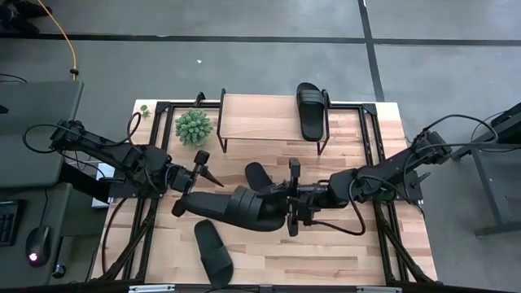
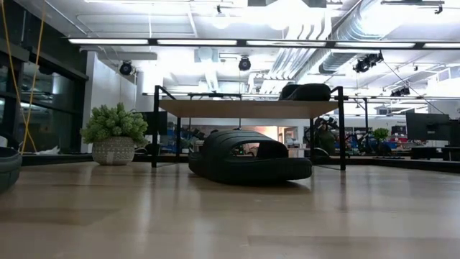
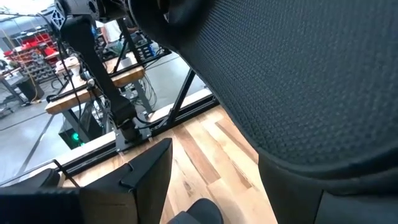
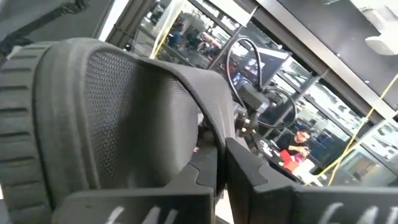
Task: Pick and place slides into the shelf
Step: Put the black slide on the shelf
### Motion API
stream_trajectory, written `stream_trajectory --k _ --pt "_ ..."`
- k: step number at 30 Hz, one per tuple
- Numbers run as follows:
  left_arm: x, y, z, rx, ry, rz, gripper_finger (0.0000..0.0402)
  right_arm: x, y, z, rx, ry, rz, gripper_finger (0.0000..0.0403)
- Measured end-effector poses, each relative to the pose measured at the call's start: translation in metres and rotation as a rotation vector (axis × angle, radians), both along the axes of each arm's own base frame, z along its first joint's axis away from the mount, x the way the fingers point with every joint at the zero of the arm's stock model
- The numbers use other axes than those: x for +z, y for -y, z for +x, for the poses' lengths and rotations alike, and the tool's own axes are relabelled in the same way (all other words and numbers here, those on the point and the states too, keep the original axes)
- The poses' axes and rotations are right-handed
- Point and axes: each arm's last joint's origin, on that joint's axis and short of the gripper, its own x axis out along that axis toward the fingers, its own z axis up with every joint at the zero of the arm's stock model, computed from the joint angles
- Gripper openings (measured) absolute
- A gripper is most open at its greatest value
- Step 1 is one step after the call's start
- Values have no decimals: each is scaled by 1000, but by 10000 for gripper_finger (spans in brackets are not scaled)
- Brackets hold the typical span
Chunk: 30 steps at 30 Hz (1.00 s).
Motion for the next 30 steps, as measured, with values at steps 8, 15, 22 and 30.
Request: stream_trajectory --k 8,15,22,30 --pt "0 0 0 14 -2 3 221 4 -2 -9 -70 -14 -2 0" --pt "0 -1 0 18 -3 4 221 0 -4 -11 -53 -56 27 0" --pt "0 -1 0 18 -4 5 221 -3 -4 -11 -51 -89 73 0" --pt "0 0 0 18 1 4 221 -9 -4 -11 -55 -142 102 0"
